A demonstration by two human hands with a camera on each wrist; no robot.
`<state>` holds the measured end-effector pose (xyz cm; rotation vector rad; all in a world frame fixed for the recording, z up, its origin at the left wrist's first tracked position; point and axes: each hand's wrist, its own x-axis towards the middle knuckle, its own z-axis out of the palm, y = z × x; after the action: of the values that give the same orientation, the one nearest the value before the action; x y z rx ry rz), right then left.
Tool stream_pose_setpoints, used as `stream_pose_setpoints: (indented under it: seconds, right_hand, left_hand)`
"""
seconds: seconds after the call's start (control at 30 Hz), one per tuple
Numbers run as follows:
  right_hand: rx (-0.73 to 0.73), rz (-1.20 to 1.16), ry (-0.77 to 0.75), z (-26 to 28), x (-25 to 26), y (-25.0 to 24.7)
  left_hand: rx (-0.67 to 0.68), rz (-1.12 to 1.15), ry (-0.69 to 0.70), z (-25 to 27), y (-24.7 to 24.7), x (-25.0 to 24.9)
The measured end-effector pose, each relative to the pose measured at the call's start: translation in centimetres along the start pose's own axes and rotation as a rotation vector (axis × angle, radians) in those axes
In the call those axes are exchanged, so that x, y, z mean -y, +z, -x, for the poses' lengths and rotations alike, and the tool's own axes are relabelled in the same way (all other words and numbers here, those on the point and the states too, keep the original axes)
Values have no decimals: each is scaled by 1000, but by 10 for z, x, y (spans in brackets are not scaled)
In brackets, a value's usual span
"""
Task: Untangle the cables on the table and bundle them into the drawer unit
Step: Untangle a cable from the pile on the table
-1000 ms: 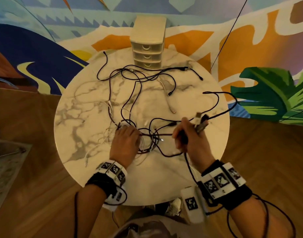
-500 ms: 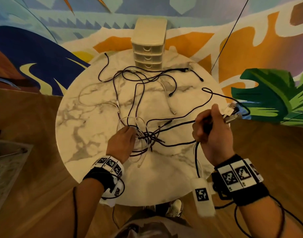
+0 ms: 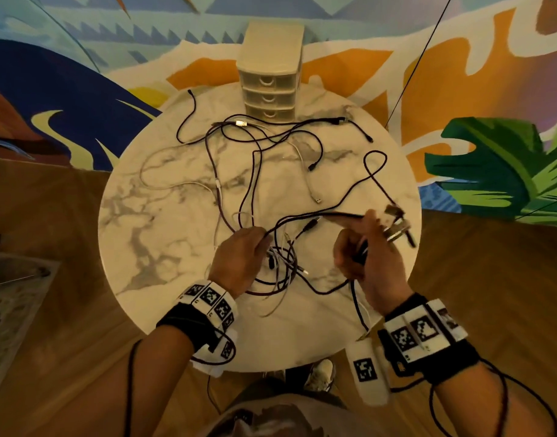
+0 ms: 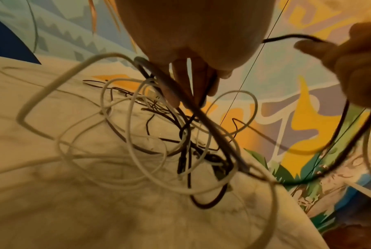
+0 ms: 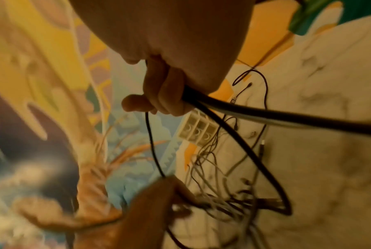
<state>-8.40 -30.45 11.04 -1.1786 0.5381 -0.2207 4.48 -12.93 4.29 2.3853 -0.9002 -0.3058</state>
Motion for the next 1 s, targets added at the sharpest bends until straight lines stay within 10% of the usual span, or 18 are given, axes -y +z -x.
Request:
stream_pose_setpoints:
  seconds: [0.4,0.77,1.0]
  right_hand:
    - [472,1255,353,-34,-98,6]
    - [283,1365,430,-47,-110,-26]
    - [106,840,206,-33,-102,-26]
  left_hand:
    - [-203,354,47,-6,-32,-17]
    - [-485,451,-33,-28,-70,-9]
    - [-371,534,-129,-18,-67,-7]
